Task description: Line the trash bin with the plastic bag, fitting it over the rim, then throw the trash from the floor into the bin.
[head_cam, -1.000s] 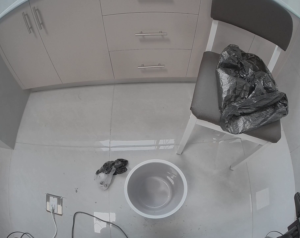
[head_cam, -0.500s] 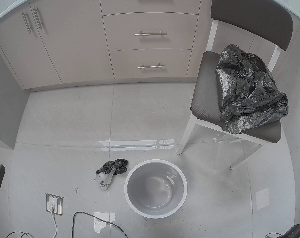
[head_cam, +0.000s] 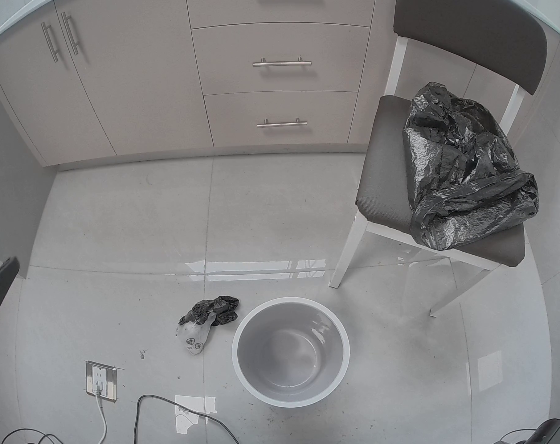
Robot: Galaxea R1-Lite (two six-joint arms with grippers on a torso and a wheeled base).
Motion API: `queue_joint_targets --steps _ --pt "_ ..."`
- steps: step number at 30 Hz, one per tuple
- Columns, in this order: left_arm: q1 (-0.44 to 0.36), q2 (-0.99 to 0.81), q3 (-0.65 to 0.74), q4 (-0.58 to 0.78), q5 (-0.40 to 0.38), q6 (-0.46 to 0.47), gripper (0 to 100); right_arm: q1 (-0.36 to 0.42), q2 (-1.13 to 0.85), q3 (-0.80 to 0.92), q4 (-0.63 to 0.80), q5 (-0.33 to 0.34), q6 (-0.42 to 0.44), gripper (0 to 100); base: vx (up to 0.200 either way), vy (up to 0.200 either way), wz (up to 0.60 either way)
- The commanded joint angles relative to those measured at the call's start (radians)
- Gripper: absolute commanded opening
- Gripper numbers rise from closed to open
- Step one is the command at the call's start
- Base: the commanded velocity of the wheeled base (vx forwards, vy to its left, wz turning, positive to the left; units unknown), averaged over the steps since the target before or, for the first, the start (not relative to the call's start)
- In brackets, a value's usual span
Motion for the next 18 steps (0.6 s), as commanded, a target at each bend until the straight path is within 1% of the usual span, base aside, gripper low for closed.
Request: queue_joint_targets --steps 1,2,3,4,6,7,8,10,13,15,18 --pt "-0.17 0.416 -0.21 -0.103 0.091 0.02 100 0.047 0.331 0.067 -0.214 -0.012 0.064 0 0.0 0.0 0.0" --pt "-0.174 0.422 -0.215 -0.104 0.096 0.02 100 0.047 0.334 0.067 -0.216 -0.012 0.064 0 0.0 0.0 0.0" --pt "-0.245 0.494 -0.267 -0.115 0.162 0.045 100 0.04 0.354 0.067 -0.217 -0.013 0.07 0 0.0 0.0 0.0" --pt "-0.279 0.525 -0.291 -0.119 0.188 0.054 100 0.035 0.361 0.066 -0.217 -0.013 0.073 0 0.0 0.0 0.0" --pt "-0.331 0.577 -0.334 -0.133 0.226 0.06 100 0.023 0.371 0.063 -0.217 -0.013 0.085 0 0.0 0.0 0.0" --pt "-0.337 0.583 -0.34 -0.136 0.228 0.06 100 0.021 0.373 0.063 -0.219 -0.013 0.085 0 0.0 0.0 0.0" --pt "-0.365 0.612 -0.37 -0.147 0.234 0.057 100 0.011 0.379 0.055 -0.217 -0.013 0.089 0 0.0 0.0 0.0" --pt "-0.383 0.646 -0.397 -0.155 0.236 0.053 100 -0.003 0.387 0.049 -0.217 -0.013 0.092 0 0.0 0.0 0.0" --pt "-0.388 0.699 -0.417 -0.167 0.234 0.053 100 -0.045 0.411 0.035 -0.219 -0.01 0.104 0 0.0 0.0 0.0" --pt "-0.388 0.724 -0.422 -0.175 0.236 0.053 100 -0.052 0.422 0.032 -0.219 -0.01 0.112 0 0.0 0.0 0.0" --pt "-0.388 0.805 -0.448 -0.199 0.243 0.06 100 -0.066 0.442 0.021 -0.219 -0.009 0.147 0 0.0 0.0 0.0"
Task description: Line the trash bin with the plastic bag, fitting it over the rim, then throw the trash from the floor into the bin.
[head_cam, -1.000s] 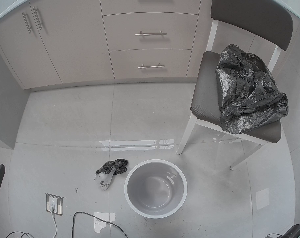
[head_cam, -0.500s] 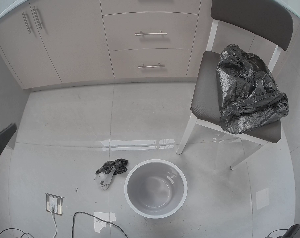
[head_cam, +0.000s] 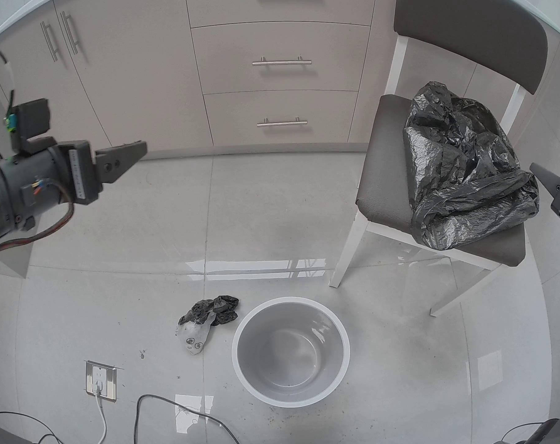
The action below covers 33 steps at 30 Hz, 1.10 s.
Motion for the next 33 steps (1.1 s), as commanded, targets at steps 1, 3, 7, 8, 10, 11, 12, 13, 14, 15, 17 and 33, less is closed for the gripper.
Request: queue_joint_targets --steps 1,3,7,8,10,11,12,13,14,15,17,33 --pt "-0.019 0.18 -0.058 -0.035 0.023 0.009 100 -0.039 0.064 -0.014 -0.004 0.005 0.034 0 0.0 0.0 0.0" --pt "-0.039 0.229 -0.096 -0.052 0.038 0.01 100 -0.042 0.066 -0.014 -0.004 0.007 0.034 0 0.0 0.0 0.0" --pt "-0.068 0.294 -0.165 -0.061 0.047 0.01 100 -0.044 0.064 -0.015 -0.004 0.007 0.036 0 0.0 0.0 0.0" --pt "-0.099 0.329 -0.213 -0.063 0.051 0.01 100 -0.044 0.061 -0.015 -0.004 0.007 0.034 0 0.0 0.0 0.0" --pt "-0.127 0.366 -0.262 -0.066 0.066 0.009 100 -0.044 0.06 -0.014 -0.004 0.007 0.034 0 0.0 0.0 0.0" --pt "-0.139 0.372 -0.273 -0.066 0.078 0.009 100 -0.044 0.061 -0.012 -0.004 0.007 0.031 0 0.0 0.0 0.0" --pt "-0.15 0.374 -0.274 -0.066 0.086 0.009 100 -0.044 0.063 -0.009 -0.004 0.007 0.028 0 0.0 0.0 0.0" --pt "-0.157 0.372 -0.273 -0.064 0.092 0.009 100 -0.044 0.066 -0.006 -0.004 0.007 0.025 0 0.0 0.0 0.0" --pt "-0.16 0.371 -0.271 -0.064 0.093 0.007 100 -0.044 0.067 -0.006 -0.002 0.007 0.025 0 0.0 0.0 0.0" --pt "-0.163 0.363 -0.265 -0.057 0.097 0.007 100 -0.042 0.084 -0.005 0.001 0.007 0.025 0 0.0 0.0 0.0" --pt "-0.163 0.354 -0.25 -0.055 0.097 0.006 100 -0.039 0.117 -0.003 -0.004 0.002 0.028 0 0.0 0.0 0.0" --pt "-0.16 0.139 0.008 -0.067 0.097 -0.003 100 -0.24 0.474 -0.348 0.027 -0.145 0.068 0 0.0 0.0 0.0"
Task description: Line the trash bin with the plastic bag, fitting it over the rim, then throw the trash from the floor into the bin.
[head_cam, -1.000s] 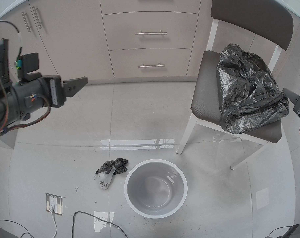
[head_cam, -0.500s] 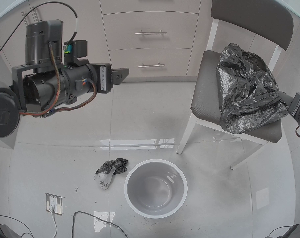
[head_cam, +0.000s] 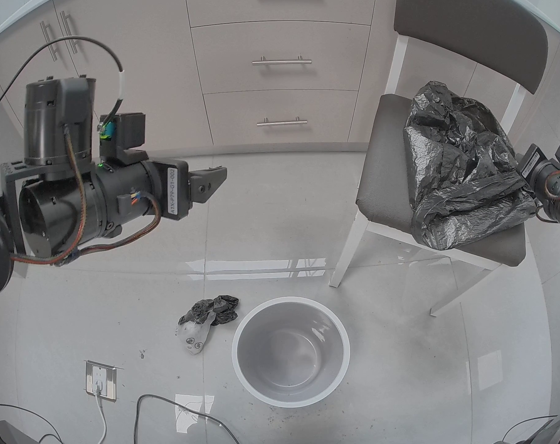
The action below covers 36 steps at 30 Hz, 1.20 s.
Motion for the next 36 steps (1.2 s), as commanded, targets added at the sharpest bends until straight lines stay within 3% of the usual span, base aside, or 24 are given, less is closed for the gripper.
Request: queue_joint_targets --steps 1,5,10,11,12,13,16,17,23,26,31,36 --pt "0.003 -0.107 0.091 -0.007 0.0 -0.011 100 -0.08 0.134 -0.183 0.125 -0.006 -0.032 0 0.0 0.0 0.0" --pt "0.005 -0.115 0.122 -0.052 0.003 -0.026 100 -0.117 0.169 -0.236 0.134 -0.009 -0.044 0 0.0 0.0 0.0" --pt "0.006 -0.124 0.163 -0.103 0.013 -0.028 100 -0.234 0.2 -0.264 0.134 0.0 -0.289 0 0.0 0.0 0.0" --pt "0.006 -0.124 0.163 -0.103 0.013 -0.028 100 -0.234 0.2 -0.264 0.134 0.0 -0.289 0 0.0 0.0 0.0" --pt "0.008 -0.124 0.171 -0.11 0.013 -0.028 100 -0.29 0.203 -0.259 0.134 0.02 -0.392 0 0.0 0.0 0.0" --pt "0.01 -0.124 0.173 -0.11 0.013 -0.028 100 -0.312 0.203 -0.258 0.134 0.043 -0.426 0 0.0 0.0 0.0" --pt "0.011 -0.124 0.173 -0.11 0.013 -0.029 100 -0.346 0.2 -0.255 0.134 0.095 -0.464 0 0.0 0.0 0.0" --pt "0.011 -0.124 0.173 -0.112 0.013 -0.034 100 -0.407 0.204 -0.262 0.134 0.164 -0.49 0 0.0 0.0 0.0" --pt "0.011 -0.123 0.173 -0.112 0.012 -0.043 100 -0.52 0.238 -0.279 0.142 0.249 -0.506 0 0.0 0.0 0.0" --pt "0.011 -0.123 0.171 -0.112 0.012 -0.043 100 -0.58 0.257 -0.271 0.148 0.364 -0.506 0 0.0 0.0 0.0" --pt "0.011 -0.121 0.173 -0.112 0.012 -0.043 100 -0.6 0.286 -0.262 0.15 0.431 -0.486 0 0.0 0.0 0.0" --pt "0.01 -0.118 0.173 -0.112 0.012 -0.043 100 -0.588 0.336 -0.248 0.151 0.502 -0.403 0 0.0 0.0 0.0"
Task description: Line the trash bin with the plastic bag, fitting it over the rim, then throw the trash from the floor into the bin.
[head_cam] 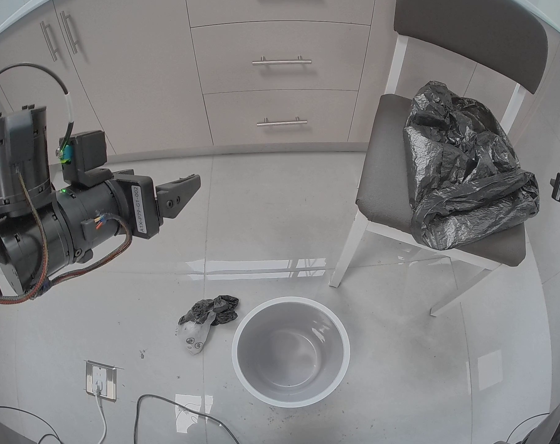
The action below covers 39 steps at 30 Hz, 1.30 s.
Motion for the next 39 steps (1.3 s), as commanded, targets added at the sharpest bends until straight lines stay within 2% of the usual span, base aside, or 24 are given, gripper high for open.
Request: queue_joint_targets --steps 1,4,5,6,7,12,14,15,23,30,31,36,39 --pt "-0.002 -0.002 0.0 0.0 0.0 0.0 100 0.002 0.064 0.007 0.001 0.02 0.042 0 0.0 0.0 0.0" --pt "-0.002 -0.005 0.002 0.001 0.0 -0.002 100 0.003 0.096 0.002 0.003 0.021 0.082 0 0.0 0.0 0.0" --pt "-0.002 -0.005 0.002 0.0 0.0 -0.002 100 0.003 0.115 0.002 0.004 0.026 0.134 0 0.0 0.0 0.0" --pt "-0.002 -0.005 0.002 0.0 0.0 -0.002 100 0.003 0.116 0.001 0.004 0.026 0.138 0 0.0 0.0 0.0" --pt "-0.002 -0.005 0.0 0.0 0.0 0.0 100 0.003 0.131 0.001 0.004 0.043 0.192 0 0.0 0.0 0.0" --pt "-0.006 0.006 0.0 -0.008 0.0 0.0 100 0.002 0.136 -0.019 0.004 0.103 0.329 0 0.0 0.0 0.0" --pt "-0.006 0.006 0.0 -0.014 0.0 0.0 100 0.002 0.133 -0.029 0.004 0.104 0.352 0 0.0 0.0 0.0" --pt "-0.006 0.006 0.002 -0.02 0.0 0.0 100 0.002 0.125 -0.052 0.004 0.101 0.39 0 0.0 0.0 0.0" --pt "-0.006 0.002 0.013 -0.022 0.0 0.0 100 -0.023 0.012 -0.065 0.064 0.106 0.404 0 0.0 0.0 0.0" --pt "-0.008 -0.006 0.019 -0.023 0.0 0.0 100 -0.043 -0.069 -0.085 0.169 0.146 0.378 0 0.0 0.0 0.0" --pt "-0.008 -0.006 0.02 -0.026 0.0 0.0 100 -0.044 -0.065 -0.082 0.172 0.146 0.365 100 0.0 0.0 0.0" --pt "-0.008 -0.006 0.036 -0.032 0.0 0.001 100 -0.044 -0.016 -0.035 0.178 0.144 0.284 100 0.0 0.0 0.0" --pt "-0.008 -0.006 0.051 -0.052 0.0 0.001 100 -0.044 0.044 -0.036 0.17 0.139 0.264 100 0.0 0.0 0.0"
